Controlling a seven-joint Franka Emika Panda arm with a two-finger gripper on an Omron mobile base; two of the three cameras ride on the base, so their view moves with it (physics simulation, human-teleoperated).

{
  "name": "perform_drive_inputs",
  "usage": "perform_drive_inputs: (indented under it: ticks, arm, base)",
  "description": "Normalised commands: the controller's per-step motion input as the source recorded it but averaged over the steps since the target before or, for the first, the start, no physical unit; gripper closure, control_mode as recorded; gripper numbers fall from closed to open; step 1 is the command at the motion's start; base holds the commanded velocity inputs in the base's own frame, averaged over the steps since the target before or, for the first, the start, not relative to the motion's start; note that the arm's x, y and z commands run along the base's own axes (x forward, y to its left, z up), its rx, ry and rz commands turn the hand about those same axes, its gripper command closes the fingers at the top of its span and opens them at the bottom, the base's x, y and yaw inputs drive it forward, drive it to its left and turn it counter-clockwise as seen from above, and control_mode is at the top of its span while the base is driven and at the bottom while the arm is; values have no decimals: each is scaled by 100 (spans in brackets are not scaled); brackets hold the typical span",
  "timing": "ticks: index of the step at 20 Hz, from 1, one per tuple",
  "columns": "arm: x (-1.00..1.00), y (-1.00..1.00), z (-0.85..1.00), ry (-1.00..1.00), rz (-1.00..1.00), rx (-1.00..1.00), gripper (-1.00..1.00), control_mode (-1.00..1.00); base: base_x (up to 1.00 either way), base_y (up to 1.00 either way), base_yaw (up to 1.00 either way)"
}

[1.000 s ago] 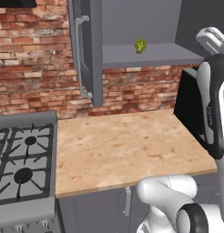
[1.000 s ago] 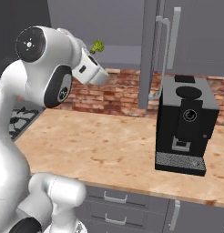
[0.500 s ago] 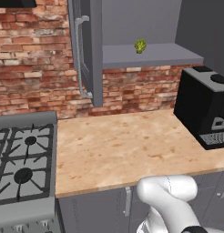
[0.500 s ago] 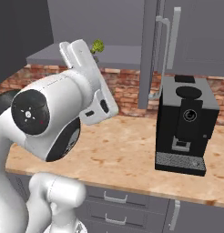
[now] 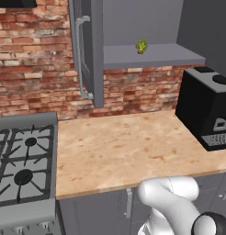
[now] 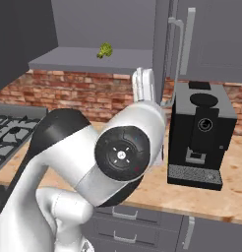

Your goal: Pick the broccoli from the counter and place it in the cabinet. Then close the cabinet.

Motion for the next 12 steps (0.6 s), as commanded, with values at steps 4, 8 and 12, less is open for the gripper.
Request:
perform_drive_inputs:
  ticks: [4,8,12]
  arm:
    - [79,-61,-46,2,18,31,-100,-100]
    - [89,-53,-34,-12,21,24,-100,-100]
    - [77,-49,-9,-32,25,18,-100,-100]
  base:
    - [0,0,0]
    - [0,0,0]
    - [0,0,0]
